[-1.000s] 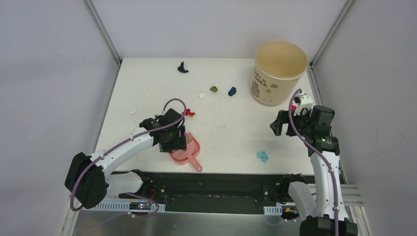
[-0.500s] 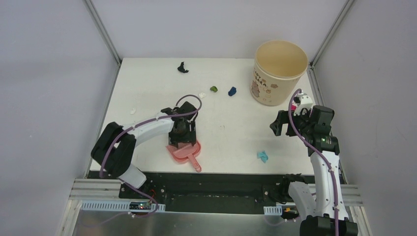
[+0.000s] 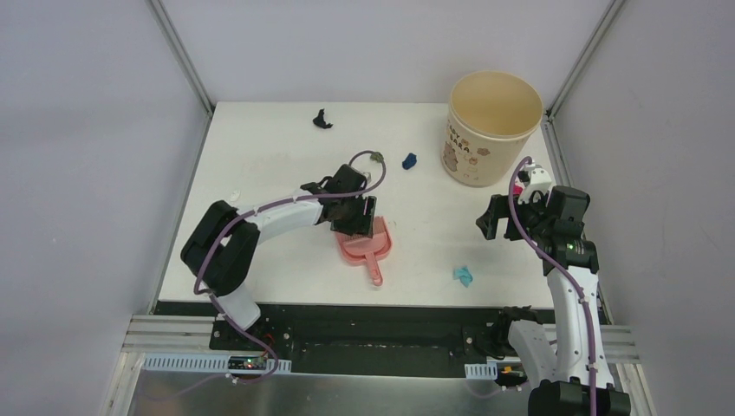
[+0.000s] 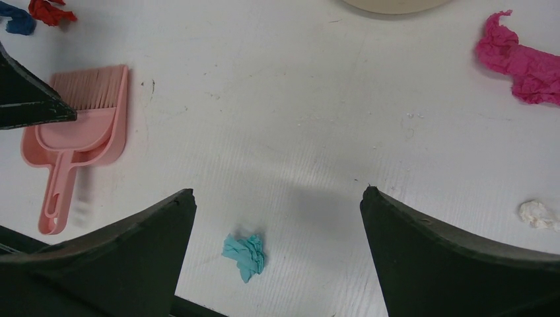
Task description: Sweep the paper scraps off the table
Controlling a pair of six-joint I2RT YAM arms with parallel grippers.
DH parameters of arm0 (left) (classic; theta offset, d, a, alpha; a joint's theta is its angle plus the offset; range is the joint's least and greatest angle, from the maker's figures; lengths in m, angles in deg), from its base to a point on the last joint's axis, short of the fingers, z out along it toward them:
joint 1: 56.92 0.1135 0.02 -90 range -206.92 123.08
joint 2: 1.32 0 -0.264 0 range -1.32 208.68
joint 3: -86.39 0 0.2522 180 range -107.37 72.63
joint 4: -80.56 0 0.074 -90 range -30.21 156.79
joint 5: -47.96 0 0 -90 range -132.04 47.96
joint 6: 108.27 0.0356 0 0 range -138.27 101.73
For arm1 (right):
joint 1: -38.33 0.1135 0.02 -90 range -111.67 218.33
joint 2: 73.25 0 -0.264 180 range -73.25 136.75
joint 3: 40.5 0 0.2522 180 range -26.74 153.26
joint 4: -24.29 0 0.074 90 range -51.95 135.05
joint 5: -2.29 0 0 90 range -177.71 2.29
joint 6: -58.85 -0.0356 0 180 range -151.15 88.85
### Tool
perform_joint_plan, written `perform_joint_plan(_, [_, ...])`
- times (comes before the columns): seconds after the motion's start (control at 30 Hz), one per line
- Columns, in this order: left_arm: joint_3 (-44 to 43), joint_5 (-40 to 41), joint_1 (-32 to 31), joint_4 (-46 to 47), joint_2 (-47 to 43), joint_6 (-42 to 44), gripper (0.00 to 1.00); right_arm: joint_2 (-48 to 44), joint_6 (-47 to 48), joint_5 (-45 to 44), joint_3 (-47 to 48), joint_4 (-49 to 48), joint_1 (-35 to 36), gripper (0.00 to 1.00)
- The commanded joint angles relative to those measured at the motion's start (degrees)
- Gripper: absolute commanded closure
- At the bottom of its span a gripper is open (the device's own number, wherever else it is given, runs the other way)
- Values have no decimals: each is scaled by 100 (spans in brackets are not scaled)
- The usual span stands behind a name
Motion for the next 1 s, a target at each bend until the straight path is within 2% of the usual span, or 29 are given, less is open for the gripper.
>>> perform_joint_plan(0.0, [336, 18, -291, 743, -1119, 514, 38, -81, 114, 131, -28, -150, -40, 0])
perform_joint_plan(0.1, [350, 630, -312, 116, -1782, 10, 35, -66, 130, 169, -33, -152, -39, 0])
perform_joint_plan(0.2, [410, 648, -336, -265, -2017, -425, 34, -60, 136, 204, -32, -147, -38, 0])
perform_joint_plan(0.43, [425, 1635, -349, -717, -1744, -1125, 29, -38, 138, 226, -31, -155, -41, 0])
perform_joint_plan(0.57, [104, 2223, -344, -775, -1329, -1166, 30, -39, 138, 228, -50, -162, -44, 0])
perform_joint_plan(0.7, [-316, 2103, -305, -1006, -708, -1225, 33, -65, 141, 190, -50, -165, -45, 0])
perform_joint_plan(0.97, [-344, 1911, -270, -978, -157, -1707, 43, 26, 161, 216, -40, -169, -45, 0])
